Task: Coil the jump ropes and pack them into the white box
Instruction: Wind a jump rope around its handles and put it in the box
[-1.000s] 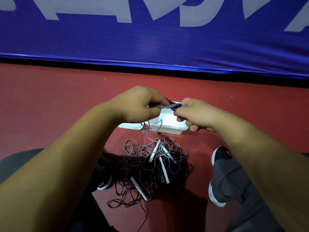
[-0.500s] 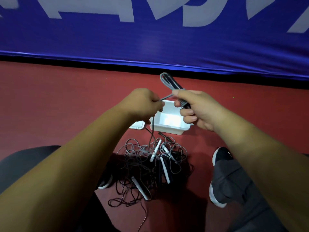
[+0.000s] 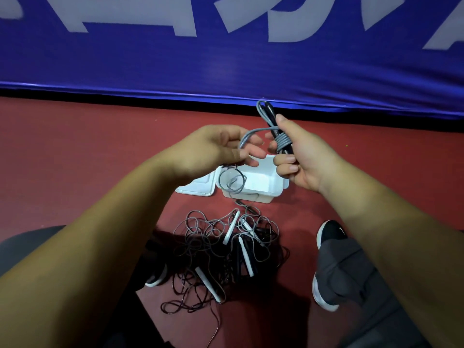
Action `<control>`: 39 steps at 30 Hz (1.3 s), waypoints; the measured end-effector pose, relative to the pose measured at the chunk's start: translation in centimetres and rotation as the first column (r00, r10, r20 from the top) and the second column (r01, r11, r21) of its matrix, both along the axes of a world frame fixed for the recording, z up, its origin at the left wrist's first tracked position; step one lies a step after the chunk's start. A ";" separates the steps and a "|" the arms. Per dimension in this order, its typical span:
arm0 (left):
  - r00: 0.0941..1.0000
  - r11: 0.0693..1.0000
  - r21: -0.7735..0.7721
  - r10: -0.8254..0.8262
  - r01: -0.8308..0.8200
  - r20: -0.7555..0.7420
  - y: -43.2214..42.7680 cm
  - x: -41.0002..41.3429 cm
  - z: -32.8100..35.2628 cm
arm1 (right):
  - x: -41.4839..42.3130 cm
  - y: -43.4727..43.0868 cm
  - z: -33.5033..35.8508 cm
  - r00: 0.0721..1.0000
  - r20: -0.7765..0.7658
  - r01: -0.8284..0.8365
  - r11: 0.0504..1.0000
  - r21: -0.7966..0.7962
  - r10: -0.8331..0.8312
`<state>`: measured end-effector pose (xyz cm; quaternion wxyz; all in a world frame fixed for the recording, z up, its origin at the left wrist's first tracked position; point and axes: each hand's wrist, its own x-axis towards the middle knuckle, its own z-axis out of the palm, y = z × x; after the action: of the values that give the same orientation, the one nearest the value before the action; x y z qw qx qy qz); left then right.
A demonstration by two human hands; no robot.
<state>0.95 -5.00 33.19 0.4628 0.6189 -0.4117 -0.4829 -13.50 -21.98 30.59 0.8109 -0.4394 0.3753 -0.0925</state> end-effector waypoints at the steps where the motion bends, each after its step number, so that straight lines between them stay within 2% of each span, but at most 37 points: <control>1: 1.000 0.999 0.035 -0.026 0.026 0.006 0.0 0.1 -0.1 | 0.0 -0.1 0.1 1.000 0.004 0.011 1.000 0.004 -0.011; 5: 0.966 0.980 0.201 -0.056 0.004 0.253 0.0 0.2 -0.9 | -0.2 0.0 0.3 1.000 0.002 0.000 1.000 0.000 0.000; 8: 0.876 0.959 0.248 0.000 -0.137 0.482 -0.1 -0.1 -1.3 | -0.3 0.4 0.2 0.999 -0.022 -0.042 0.999 -0.008 0.042; 10: 0.829 0.939 0.232 0.089 -0.255 0.552 -0.1 -0.3 -1.3 | -0.3 0.7 0.2 0.997 -0.025 -0.071 0.997 -0.017 0.070; 12: 0.860 0.912 0.246 0.180 -0.327 0.477 -0.2 -0.4 -1.4 | -0.2 1.0 0.3 0.997 -0.029 -0.073 0.997 -0.022 0.072; 16: 0.938 0.923 0.174 0.328 -0.344 0.112 -0.5 -0.4 -1.3 | 0.1 0.7 0.4 1.000 -0.027 0.012 0.999 0.034 -0.011; 20: 0.928 0.952 0.007 0.300 -0.306 -0.221 -0.5 0.5 -0.6 | 0.1 0.4 0.2 0.996 -0.072 0.056 0.998 0.005 -0.056; 22: 0.927 0.963 -0.031 0.249 -0.268 -0.282 -0.5 0.6 -0.3 | 0.2 0.3 0.0 0.995 -0.084 0.045 0.999 -0.029 -0.047; 25: 0.947 0.979 -0.064 0.168 -0.193 -0.275 -0.4 0.8 -0.1 | 0.3 0.0 0.1 0.994 -0.102 0.024 0.997 -0.076 -0.032; 28: 0.995 0.998 -0.048 0.026 -0.030 -0.096 0.2 1.2 0.0 | 0.2 -0.4 0.6 0.996 -0.087 0.027 0.997 -0.067 -0.032; 30: 0.992 0.995 0.038 -0.099 0.097 0.077 0.6 1.4 -0.2 | 0.0 -0.5 0.9 0.997 -0.065 0.025 0.997 -0.067 -0.029; 32: 0.962 0.978 0.155 -0.171 0.139 0.213 0.7 1.5 -0.6 | -0.1 -0.4 1.0 0.999 -0.046 0.009 0.998 -0.066 -0.012; 36: 0.824 0.955 0.294 -0.143 -0.030 0.549 0.5 1.4 -1.2 | -0.2 0.3 1.0 0.998 -0.019 -0.061 0.997 -0.055 0.060; 39: 0.816 0.937 0.324 -0.081 -0.134 0.572 0.3 1.1 -1.7 | -0.2 0.7 1.2 0.992 0.003 -0.125 0.991 -0.056 0.125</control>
<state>2.02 -4.66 31.47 0.2054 0.8137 -0.4312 -0.3312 -13.75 -21.27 31.75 0.8039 -0.4840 0.3415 -0.0533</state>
